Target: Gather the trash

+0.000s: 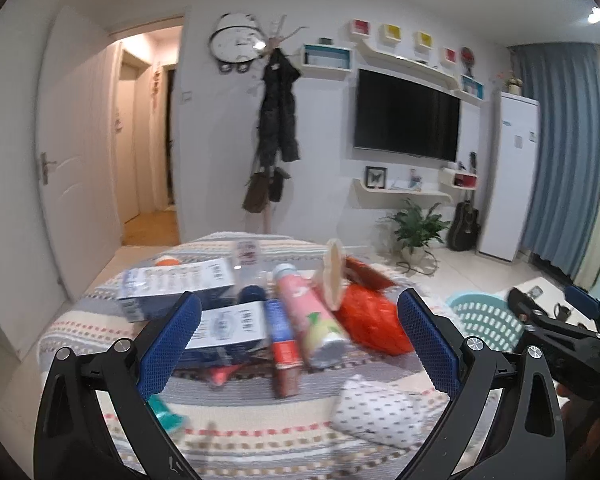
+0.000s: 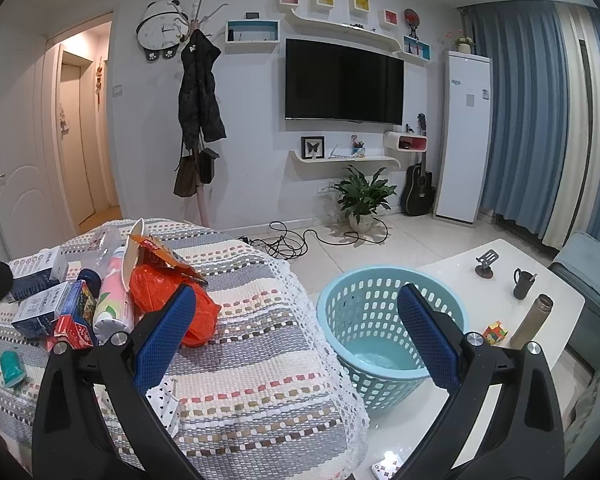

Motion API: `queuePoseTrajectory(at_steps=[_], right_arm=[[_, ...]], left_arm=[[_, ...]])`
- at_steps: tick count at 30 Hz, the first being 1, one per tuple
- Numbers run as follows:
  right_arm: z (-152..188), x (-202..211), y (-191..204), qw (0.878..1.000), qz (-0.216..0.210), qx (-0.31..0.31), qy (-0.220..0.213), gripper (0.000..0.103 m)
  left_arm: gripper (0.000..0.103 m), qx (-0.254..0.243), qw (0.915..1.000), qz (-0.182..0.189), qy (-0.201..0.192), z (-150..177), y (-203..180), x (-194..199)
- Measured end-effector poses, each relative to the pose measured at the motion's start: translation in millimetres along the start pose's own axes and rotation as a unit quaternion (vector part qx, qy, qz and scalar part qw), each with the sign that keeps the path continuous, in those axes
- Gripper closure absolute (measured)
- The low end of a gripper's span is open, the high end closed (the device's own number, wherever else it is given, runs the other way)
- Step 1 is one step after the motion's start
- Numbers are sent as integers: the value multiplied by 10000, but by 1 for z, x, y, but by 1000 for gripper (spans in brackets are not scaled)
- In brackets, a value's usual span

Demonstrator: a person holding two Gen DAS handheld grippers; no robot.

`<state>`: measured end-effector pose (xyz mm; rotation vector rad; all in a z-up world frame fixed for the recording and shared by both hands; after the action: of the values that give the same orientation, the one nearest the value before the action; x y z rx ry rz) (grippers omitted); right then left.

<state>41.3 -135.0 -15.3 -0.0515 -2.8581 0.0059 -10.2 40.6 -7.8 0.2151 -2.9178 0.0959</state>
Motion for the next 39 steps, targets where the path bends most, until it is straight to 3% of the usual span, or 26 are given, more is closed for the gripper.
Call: queuePoseTrajectory(at_steps=[4,6,11,14,21,23,28,30,32,34,37,39], right_arm=[[0,-5,9,9999,-135,57,70,15],[2,-10,15,9995,-268,74,174,22],[15,-24,38,9957,-713,152,576,54],[24,-31,51,9932,-864,221,745,60],[46,-34,67,9867,-1209,305,1042,59],[56,-36,71,9823,-1398,283,1210,48],[79,-36,88,9667,-1934,515,1593,33],[87,-38,96,9623,-2015,603,1726,30],[91,-43,101,9569,-2099,688,1883,30],[93,-46,104,9523,-2210,704,1981,30],[93,-50,107,9469,-2334,754,2078,30],[95,-50,111,9433,-2431,772,2126,32]], left_arm=[[8,240,9992,-311,120,-1,44,-4],[8,343,9981,-495,133,-1,67,-3],[8,613,9948,-740,323,1,125,-3],[8,687,9935,-726,544,9,149,-7],[10,1042,9839,-318,1417,48,179,-24],[10,1093,9813,-257,1565,59,173,-24],[12,1127,9752,-264,1887,80,150,-33],[19,1121,9725,-374,2007,86,146,-40],[39,1181,9680,-415,2175,91,146,-47],[43,1126,9677,-475,2203,91,145,-50],[61,1118,9669,-373,2264,91,144,-50],[65,1122,9666,-304,2283,91,140,-50]])
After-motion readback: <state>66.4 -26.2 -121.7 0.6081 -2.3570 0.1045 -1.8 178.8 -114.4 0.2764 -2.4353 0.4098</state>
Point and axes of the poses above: each gripper's, at about its wrist camera, not at the fingertips, and x roughly against the way its jaws point, y to its left, z to its underside, the point moved 2 cm from there along -x, roughly the way its jaws point, and after that the axes turned 8 degrees about -y, right-handed, at the moved point
